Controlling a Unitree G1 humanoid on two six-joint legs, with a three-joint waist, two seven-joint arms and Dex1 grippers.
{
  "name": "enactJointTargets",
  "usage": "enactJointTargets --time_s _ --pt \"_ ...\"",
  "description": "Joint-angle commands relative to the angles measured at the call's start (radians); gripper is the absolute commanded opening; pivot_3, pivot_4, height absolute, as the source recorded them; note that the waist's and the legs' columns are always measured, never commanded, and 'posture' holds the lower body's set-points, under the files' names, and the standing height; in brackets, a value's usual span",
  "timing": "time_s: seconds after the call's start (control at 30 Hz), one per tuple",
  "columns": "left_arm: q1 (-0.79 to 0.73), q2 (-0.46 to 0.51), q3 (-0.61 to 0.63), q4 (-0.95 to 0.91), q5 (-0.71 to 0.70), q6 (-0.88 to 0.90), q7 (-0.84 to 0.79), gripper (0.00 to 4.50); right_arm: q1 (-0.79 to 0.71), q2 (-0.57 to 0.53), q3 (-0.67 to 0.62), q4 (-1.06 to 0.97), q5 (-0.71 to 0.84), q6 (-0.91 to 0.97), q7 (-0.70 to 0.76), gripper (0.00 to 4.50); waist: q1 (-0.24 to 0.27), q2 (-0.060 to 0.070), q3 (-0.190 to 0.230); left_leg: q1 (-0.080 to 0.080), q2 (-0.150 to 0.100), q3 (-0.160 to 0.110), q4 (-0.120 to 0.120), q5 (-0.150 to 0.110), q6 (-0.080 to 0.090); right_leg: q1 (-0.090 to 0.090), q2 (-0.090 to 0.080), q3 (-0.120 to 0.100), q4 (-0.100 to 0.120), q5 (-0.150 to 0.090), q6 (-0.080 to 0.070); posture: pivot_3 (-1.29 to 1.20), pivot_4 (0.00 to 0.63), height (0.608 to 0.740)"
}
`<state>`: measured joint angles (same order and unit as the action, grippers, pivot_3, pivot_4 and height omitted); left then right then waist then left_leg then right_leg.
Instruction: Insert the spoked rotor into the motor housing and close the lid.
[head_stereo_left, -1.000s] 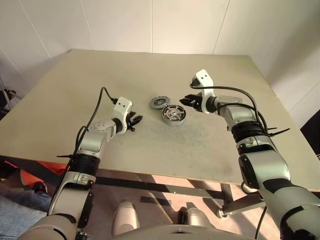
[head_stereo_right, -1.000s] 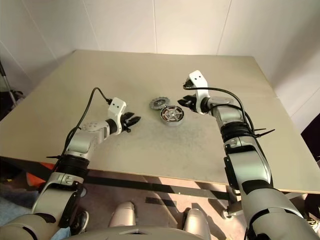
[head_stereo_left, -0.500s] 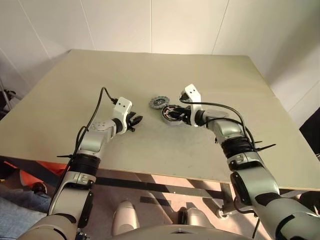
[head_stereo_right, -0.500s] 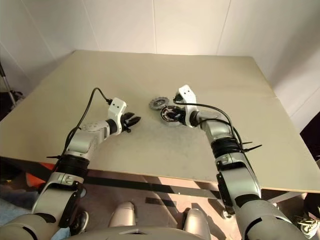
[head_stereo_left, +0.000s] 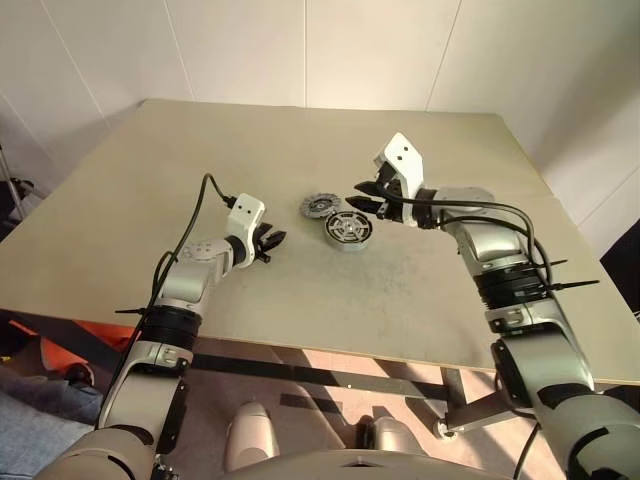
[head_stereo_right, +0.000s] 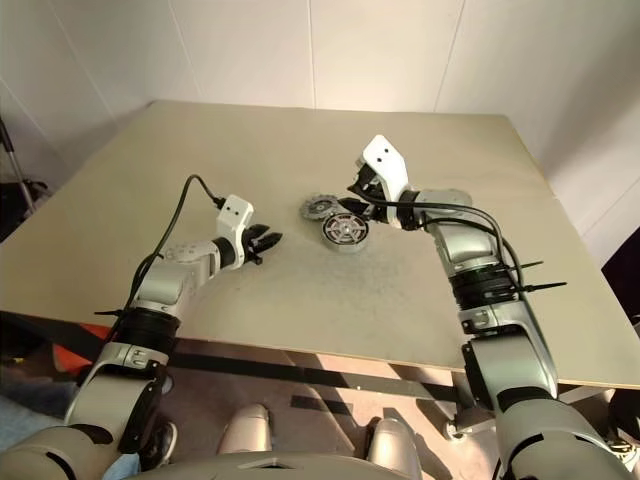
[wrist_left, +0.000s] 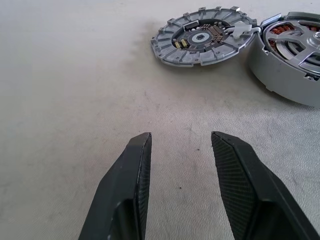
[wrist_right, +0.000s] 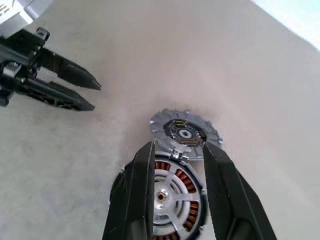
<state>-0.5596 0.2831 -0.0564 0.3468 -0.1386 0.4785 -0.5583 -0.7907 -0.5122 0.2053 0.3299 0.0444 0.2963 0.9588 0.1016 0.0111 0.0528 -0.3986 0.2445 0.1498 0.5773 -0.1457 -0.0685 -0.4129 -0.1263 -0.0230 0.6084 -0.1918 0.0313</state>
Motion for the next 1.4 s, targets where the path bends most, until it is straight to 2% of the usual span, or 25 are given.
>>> enactJointTargets --time_s 0.03,0.07,0.27,0.43,0.67,0.8,1.0,1.13,1.3,1.4 --pt "-0.034 -0.003 0.004 -0.003 0.001 -0.026 0.001 2.01 -0.019 -0.118 0.152 0.033 -0.139 -0.253 0.182 2.03 0.003 0.000 0.000 0.000 0.000 0.000 0.000 0.000 0.000 0.000 0.000 0.000 0.000 0.000 0.000 0.00 0.000 0.740" --pt "-0.035 -0.006 0.008 -0.001 -0.003 -0.026 -0.001 2.01 -0.036 -0.132 0.182 0.071 -0.174 -0.302 0.196 2.23 0.003 0.000 0.000 0.000 0.000 0.000 0.000 0.000 0.000 0.001 0.000 0.000 0.000 0.000 0.000 0.00 0.000 0.740" --pt "-0.019 -0.009 0.015 -0.009 -0.004 -0.026 0.006 2.01 -0.159 -0.088 0.257 0.286 -0.289 -0.510 0.187 4.38 -0.012 0.000 0.000 -0.001 0.000 0.000 0.002 0.000 0.000 -0.004 0.000 0.001 0.004 0.000 0.000 0.00 0.000 0.740" --pt "0.004 -0.004 0.020 -0.034 -0.004 -0.019 0.016 2.01 -0.218 -0.031 0.274 0.461 -0.349 -0.597 0.145 4.45 -0.008 0.000 0.000 -0.004 0.001 0.000 0.004 0.000 0.001 -0.006 0.000 0.000 0.005 0.000 -0.001 0.00 0.000 0.740" --pt "0.020 0.002 0.029 -0.051 -0.007 -0.011 0.028 2.01 -0.246 0.010 0.280 0.581 -0.392 -0.664 0.149 4.45 -0.006 0.000 0.000 -0.006 0.001 0.000 0.006 -0.002 0.003 -0.006 0.000 0.000 0.005 0.000 -0.001 0.00 0.000 0.740" --pt "0.019 -0.001 0.028 -0.051 -0.007 -0.010 0.030 2.01 -0.266 0.015 0.273 0.632 -0.413 -0.680 0.135 3.59 -0.007 0.000 0.000 -0.005 0.001 0.000 0.007 -0.002 0.003 -0.006 0.000 0.001 0.007 0.000 -0.001 0.00 0.000 0.740" --pt "0.018 -0.004 0.023 -0.040 -0.005 -0.014 0.030 2.01 -0.264 0.017 0.261 0.634 -0.414 -0.690 0.126 1.45 -0.007 0.000 0.000 -0.005 0.001 0.000 0.007 -0.002 0.003 -0.006 0.000 0.001 0.007 0.000 -0.001 0.00 0.000 0.740" --pt "0.014 -0.005 0.022 -0.036 -0.005 -0.014 0.028 2.01 -0.261 0.024 0.259 0.642 -0.417 -0.690 0.120 1.45 -0.008 0.000 0.001 -0.005 0.001 0.000 0.007 -0.002 0.003 -0.006 0.000 0.001 0.007 0.000 -0.001 0.00 0.000 0.740" --pt "0.012 -0.005 0.022 -0.035 -0.005 -0.013 0.028 2.01 -0.264 0.032 0.259 0.659 -0.421 -0.699 0.116 0.10 -0.011 0.000 0.001 -0.004 0.002 0.000 0.009 -0.002 0.003 -0.006 0.000 0.001 0.010 0.000 -0.001 0.00 0.000 0.740" --pt "0.013 -0.005 0.024 -0.035 -0.005 -0.012 0.030 2.01 -0.259 0.028 0.258 0.662 -0.420 -0.709 0.132 0.00 -0.009 0.000 0.001 -0.005 0.002 0.000 0.011 -0.002 0.003 -0.006 0.000 0.001 0.011 0.000 -0.001 0.00 0.000 0.740"
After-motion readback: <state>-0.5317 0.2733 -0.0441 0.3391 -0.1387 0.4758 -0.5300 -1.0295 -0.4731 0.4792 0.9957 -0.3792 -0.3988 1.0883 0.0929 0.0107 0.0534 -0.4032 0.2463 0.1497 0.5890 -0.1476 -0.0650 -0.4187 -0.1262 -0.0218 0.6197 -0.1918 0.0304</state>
